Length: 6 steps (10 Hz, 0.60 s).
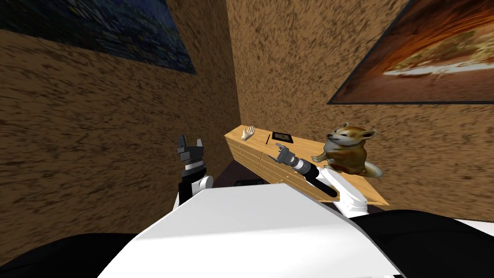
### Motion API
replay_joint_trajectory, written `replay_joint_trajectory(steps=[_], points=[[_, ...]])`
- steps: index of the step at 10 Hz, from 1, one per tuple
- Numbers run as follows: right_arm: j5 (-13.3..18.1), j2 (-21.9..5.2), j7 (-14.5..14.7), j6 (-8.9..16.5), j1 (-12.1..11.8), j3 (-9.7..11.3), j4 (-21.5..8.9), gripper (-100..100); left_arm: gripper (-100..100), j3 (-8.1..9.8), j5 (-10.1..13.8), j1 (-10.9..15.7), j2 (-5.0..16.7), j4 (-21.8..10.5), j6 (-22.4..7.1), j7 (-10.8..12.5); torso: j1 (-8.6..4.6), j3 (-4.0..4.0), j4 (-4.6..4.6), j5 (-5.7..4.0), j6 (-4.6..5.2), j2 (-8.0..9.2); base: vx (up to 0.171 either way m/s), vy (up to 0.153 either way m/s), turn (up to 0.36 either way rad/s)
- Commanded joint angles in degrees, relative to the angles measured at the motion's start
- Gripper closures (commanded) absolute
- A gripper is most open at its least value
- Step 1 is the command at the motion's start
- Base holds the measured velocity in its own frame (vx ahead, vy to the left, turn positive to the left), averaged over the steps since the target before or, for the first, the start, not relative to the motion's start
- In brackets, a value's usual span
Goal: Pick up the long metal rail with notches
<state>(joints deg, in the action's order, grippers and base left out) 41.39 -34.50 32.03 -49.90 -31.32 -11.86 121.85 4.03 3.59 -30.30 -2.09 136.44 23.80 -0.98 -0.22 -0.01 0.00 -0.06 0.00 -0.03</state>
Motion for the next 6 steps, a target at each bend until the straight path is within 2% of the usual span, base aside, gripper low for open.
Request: replay_joint_trajectory(steps=[1,2,3,4,5,6], points=[[2.0,-1.4,0.8,-0.7,-0.1,-0.8,-0.5,-100,0,0.00,0.0,0.0,0.0,0.0,0.0,0.0,0.00,0.00,0.00,0.00,0.00,0.00,-0.030,-0.012,0.184],[4.2,-3.8,2.3,-2.2,0.1,-2.0,-2.4,-100,0,0.01,0.0,0.0,0.0,0.0,0.0,0.0,0.00,-0.01,0.00,0.00,0.06,-0.02,-0.028,-0.010,0.337],[5.1,-3.9,2.3,-2.2,0.1,-2.0,-2.4,-100,0,0.00,0.0,0.0,0.0,0.0,0.0,0.0,-0.01,-0.02,-0.01,0.00,0.00,-0.04,-0.023,-0.016,0.151],[7.3,-6.3,3.8,-3.7,0.3,-3.1,-4.3,-100,0,0.01,0.0,0.0,0.0,0.0,0.0,0.0,-0.02,-0.03,-0.01,-0.01,0.07,-0.06,-0.022,-0.007,0.334],[8.1,-6.4,3.8,-3.7,0.3,-3.1,-4.3,-100,0,0.00,0.0,0.0,0.0,0.0,0.0,0.0,-0.01,-0.04,-0.01,0.00,0.00,-0.08,-0.013,-0.014,0.161],[10.2,-8.8,5.2,-5.1,0.4,-4.3,-6.4,-100,0,0.01,0.0,0.0,0.0,0.0,0.0,0.0,-0.02,-0.05,-0.02,-0.01,0.08,-0.09,-0.011,-0.004,0.355]])
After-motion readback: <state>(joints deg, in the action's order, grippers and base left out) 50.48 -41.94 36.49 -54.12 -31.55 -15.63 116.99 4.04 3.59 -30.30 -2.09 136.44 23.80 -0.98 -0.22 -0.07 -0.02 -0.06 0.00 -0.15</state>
